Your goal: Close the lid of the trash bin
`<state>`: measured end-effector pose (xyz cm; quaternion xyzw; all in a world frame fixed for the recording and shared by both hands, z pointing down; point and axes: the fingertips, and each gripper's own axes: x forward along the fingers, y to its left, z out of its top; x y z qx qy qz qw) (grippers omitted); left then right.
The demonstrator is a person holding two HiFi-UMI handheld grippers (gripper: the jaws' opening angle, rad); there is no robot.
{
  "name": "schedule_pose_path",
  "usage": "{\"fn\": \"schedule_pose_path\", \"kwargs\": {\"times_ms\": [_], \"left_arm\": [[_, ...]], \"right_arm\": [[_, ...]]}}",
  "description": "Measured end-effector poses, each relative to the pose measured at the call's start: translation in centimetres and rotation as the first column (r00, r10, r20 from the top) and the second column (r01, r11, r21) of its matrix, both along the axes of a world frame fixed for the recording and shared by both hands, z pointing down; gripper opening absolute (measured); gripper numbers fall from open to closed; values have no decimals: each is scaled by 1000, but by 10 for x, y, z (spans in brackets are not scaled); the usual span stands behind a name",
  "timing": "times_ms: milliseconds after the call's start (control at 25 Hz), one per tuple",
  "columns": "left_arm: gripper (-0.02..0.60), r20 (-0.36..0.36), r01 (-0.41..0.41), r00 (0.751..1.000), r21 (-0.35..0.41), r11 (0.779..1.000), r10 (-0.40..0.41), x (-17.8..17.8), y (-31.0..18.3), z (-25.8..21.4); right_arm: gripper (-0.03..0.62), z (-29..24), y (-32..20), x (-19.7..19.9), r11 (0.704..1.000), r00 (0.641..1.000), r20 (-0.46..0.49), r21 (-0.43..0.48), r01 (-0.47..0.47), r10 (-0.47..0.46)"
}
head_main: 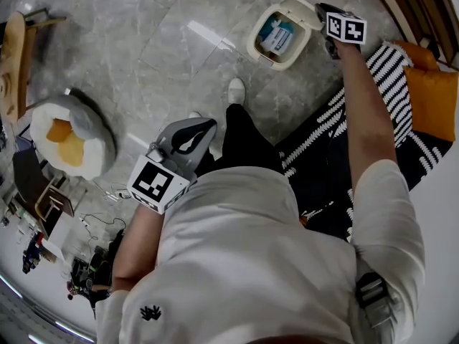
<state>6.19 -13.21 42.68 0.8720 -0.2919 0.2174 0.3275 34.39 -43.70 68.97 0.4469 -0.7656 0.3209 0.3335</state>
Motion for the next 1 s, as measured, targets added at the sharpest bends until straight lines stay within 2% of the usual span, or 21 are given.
{"fn": "schedule_pose_path", "kwargs": {"times_ms": [80, 200, 520, 720, 840, 1000], "left_arm": [[58, 0, -7, 1000, -12, 1000, 7, 2, 0, -2], [58, -8, -21, 1000, 28, 999, 22, 0, -1, 0], [58, -31, -35, 999, 36, 999, 36, -2, 3, -1], [58, -34, -32, 999, -16, 999, 32, 0, 9, -3], [58, -40, -41, 998, 16, 999, 42, -4, 10, -1], [58, -34, -34, 999, -24, 999, 33, -4, 16, -4]], "right_arm": [[40, 0, 4, -1, 1000, 1000, 7, -1, -4, 4], [41, 0, 10, -4, 1000, 1000, 17, -3, -6, 6], [41, 3, 37, -17, 1000, 999, 28, -9, -20, 20], [41, 6, 56, -24, 999, 998, 42, -9, -35, 36], [41, 9, 65, -29, 999, 998, 46, -13, -37, 37], [41, 12, 76, -33, 999, 998, 48, -19, -42, 43]]}}
